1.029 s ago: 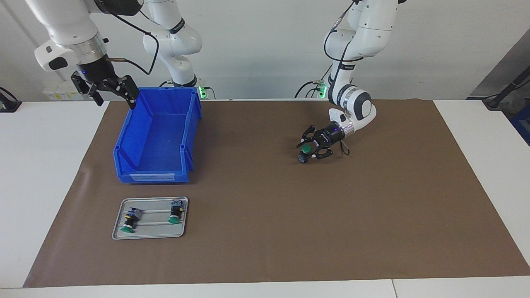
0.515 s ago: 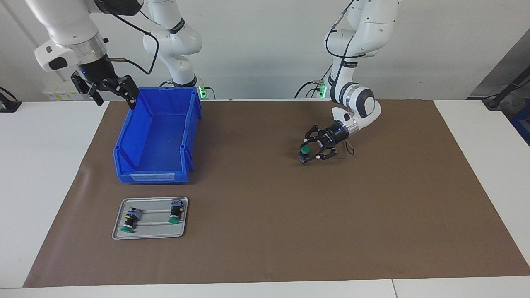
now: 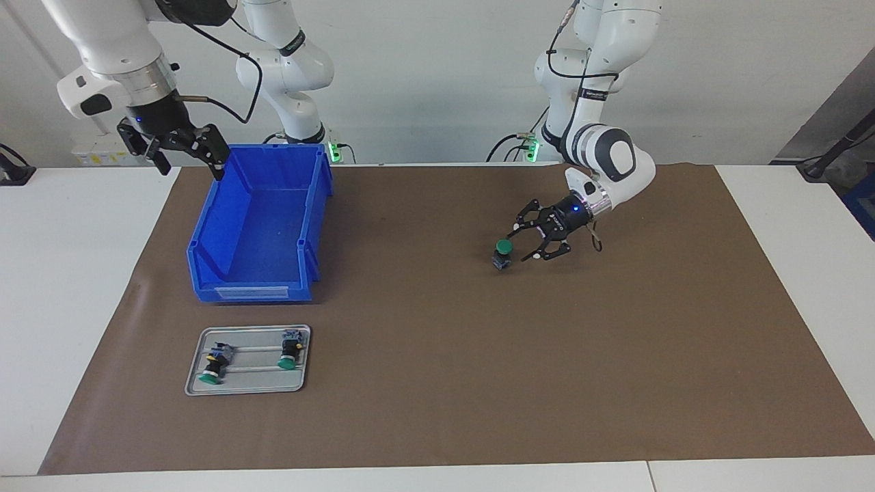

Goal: Place and press button with both arms
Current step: 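Set the green button upright on the table and open the left gripper, then press down on the top of the green button with the left gripper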

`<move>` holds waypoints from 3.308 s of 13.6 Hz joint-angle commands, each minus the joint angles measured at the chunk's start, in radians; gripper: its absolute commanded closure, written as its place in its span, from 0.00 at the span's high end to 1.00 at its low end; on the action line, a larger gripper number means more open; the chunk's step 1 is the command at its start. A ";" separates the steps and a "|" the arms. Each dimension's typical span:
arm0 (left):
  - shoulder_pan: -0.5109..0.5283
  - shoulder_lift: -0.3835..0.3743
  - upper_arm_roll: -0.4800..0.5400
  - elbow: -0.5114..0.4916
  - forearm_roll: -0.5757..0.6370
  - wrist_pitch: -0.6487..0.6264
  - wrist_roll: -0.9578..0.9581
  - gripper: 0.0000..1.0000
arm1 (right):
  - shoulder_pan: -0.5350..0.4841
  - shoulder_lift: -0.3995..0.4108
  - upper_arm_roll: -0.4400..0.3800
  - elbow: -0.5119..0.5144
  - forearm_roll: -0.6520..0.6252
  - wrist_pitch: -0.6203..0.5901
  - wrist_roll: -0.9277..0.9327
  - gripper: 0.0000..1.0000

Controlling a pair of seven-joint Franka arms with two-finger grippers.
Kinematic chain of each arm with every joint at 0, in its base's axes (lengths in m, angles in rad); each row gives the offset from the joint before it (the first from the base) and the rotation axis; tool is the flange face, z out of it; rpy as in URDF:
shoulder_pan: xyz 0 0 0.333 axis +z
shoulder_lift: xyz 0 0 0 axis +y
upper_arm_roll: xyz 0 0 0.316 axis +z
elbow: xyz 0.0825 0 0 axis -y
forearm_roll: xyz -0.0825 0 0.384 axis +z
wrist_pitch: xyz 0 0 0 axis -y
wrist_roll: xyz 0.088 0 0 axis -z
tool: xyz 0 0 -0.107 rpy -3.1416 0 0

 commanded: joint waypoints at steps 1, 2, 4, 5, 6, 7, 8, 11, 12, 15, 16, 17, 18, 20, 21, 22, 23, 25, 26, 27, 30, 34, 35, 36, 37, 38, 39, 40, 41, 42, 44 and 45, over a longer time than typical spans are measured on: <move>0.041 -0.021 -0.001 0.018 0.133 0.029 -0.106 0.62 | -0.002 -0.020 0.001 -0.025 0.018 0.013 -0.005 1.00; 0.054 -0.021 0.000 0.035 0.171 0.032 -0.141 0.62 | -0.002 -0.020 0.001 -0.024 0.018 0.013 -0.004 1.00; 0.089 -0.019 -0.001 0.069 0.295 0.032 -0.225 0.62 | -0.002 -0.020 0.001 -0.024 0.018 0.013 -0.004 1.00; 0.098 -0.018 -0.001 0.086 0.349 0.031 -0.270 0.62 | -0.002 -0.020 0.001 -0.024 0.018 0.013 -0.005 1.00; 0.106 -0.018 -0.001 0.110 0.388 0.031 -0.317 0.62 | -0.002 -0.020 0.001 -0.024 0.018 0.013 -0.005 1.00; 0.107 -0.018 0.000 0.127 0.431 0.031 -0.368 0.62 | -0.002 -0.022 0.001 -0.024 0.018 0.013 -0.004 1.00; 0.115 -0.019 0.000 0.148 0.481 0.031 -0.420 0.62 | -0.002 -0.020 0.001 -0.025 0.018 0.013 -0.005 1.00; 0.120 -0.025 0.000 0.204 0.650 0.022 -0.599 0.58 | -0.002 -0.020 0.001 -0.024 0.018 0.013 -0.005 1.00; 0.120 -0.033 0.000 0.214 0.703 0.017 -0.659 0.58 | -0.002 -0.020 0.001 -0.024 0.018 0.013 -0.005 1.00; 0.109 -0.064 0.000 0.228 0.849 0.017 -0.805 0.58 | -0.002 -0.020 0.001 -0.024 0.018 0.013 -0.004 1.00; 0.106 -0.076 -0.001 0.242 0.904 0.015 -0.868 0.58 | -0.002 -0.020 0.001 -0.024 0.018 0.013 -0.004 1.00; 0.103 -0.088 -0.007 0.251 0.960 0.012 -0.929 0.59 | -0.002 -0.020 0.001 -0.024 0.018 0.013 -0.004 1.00; 0.103 -0.103 -0.012 0.254 1.021 0.014 -0.992 0.59 | -0.002 -0.020 0.001 -0.024 0.018 0.013 -0.005 1.00; 0.101 -0.119 -0.035 0.268 1.118 0.008 -1.104 0.59 | -0.002 -0.020 0.001 -0.024 0.018 0.013 -0.005 1.00; 0.101 -0.120 -0.059 0.271 1.162 0.008 -1.169 0.58 | -0.002 -0.020 0.001 -0.024 0.018 0.013 -0.004 1.00; 0.101 -0.122 -0.081 0.274 1.207 0.008 -1.248 0.47 | -0.002 -0.020 0.001 -0.024 0.018 0.013 -0.005 1.00; 0.101 -0.123 -0.101 0.282 1.248 0.006 -1.329 0.39 | -0.002 -0.020 0.001 -0.024 0.018 0.013 -0.004 1.00; 0.101 -0.122 -0.151 0.291 1.340 0.002 -1.471 0.15 | -0.002 -0.020 0.001 -0.024 0.018 0.013 -0.005 1.00; 0.101 -0.122 -0.173 0.296 1.385 0.000 -1.549 0.00 | -0.002 -0.020 0.001 -0.025 0.018 0.013 -0.005 1.00; 0.094 -0.122 -0.200 0.296 1.441 0.008 -1.644 0.00 | -0.002 -0.020 0.001 -0.024 0.018 0.013 -0.005 1.00; 0.034 -0.116 -0.218 0.307 1.576 0.008 -1.985 0.00 | -0.002 -0.020 0.001 -0.024 0.018 0.013 -0.005 1.00; -0.061 -0.076 -0.219 0.299 1.684 0.015 -2.154 0.00 | -0.002 -0.020 0.001 -0.024 0.018 0.013 -0.004 1.00; -0.077 -0.059 -0.219 0.300 1.742 0.021 -2.221 0.00 | -0.002 -0.020 0.001 -0.025 0.018 0.013 -0.005 1.00; -0.098 -0.038 -0.219 0.305 1.788 0.026 -2.278 0.00 | -0.002 -0.020 0.001 -0.024 0.018 0.013 -0.005 1.00; -0.101 -0.033 -0.219 0.304 1.798 0.040 -2.293 0.00 | -0.002 -0.020 0.001 -0.024 0.018 0.013 -0.005 1.00; -0.103 -0.027 -0.221 0.302 1.796 0.050 -2.298 0.00 | -0.002 -0.020 0.001 -0.024 0.018 0.013 -0.005 1.00; -0.109 -0.009 -0.219 0.302 1.798 0.063 -2.309 0.00 | -0.002 -0.020 0.001 -0.024 0.018 0.013 -0.004 1.00; -0.118 -0.002 -0.219 0.294 1.799 0.084 -2.320 0.00 | -0.002 -0.020 0.001 -0.024 0.018 0.012 -0.004 1.00; -0.120 0.008 -0.219 0.294 1.799 0.093 -2.326 0.00 | -0.002 -0.020 0.001 -0.025 0.018 0.013 -0.005 1.00; -0.138 0.025 -0.219 0.294 1.802 0.103 -2.352 0.00 | -0.002 -0.020 0.001 -0.025 0.018 0.013 -0.005 1.00; -0.146 0.048 -0.219 0.294 1.804 0.135 -2.366 0.00 | -0.002 -0.020 0.001 -0.024 0.018 0.013 -0.004 1.00; -0.152 0.059 -0.219 0.294 1.804 0.135 -2.367 0.00 | -0.002 -0.020 0.001 -0.024 0.018 0.013 -0.005 1.00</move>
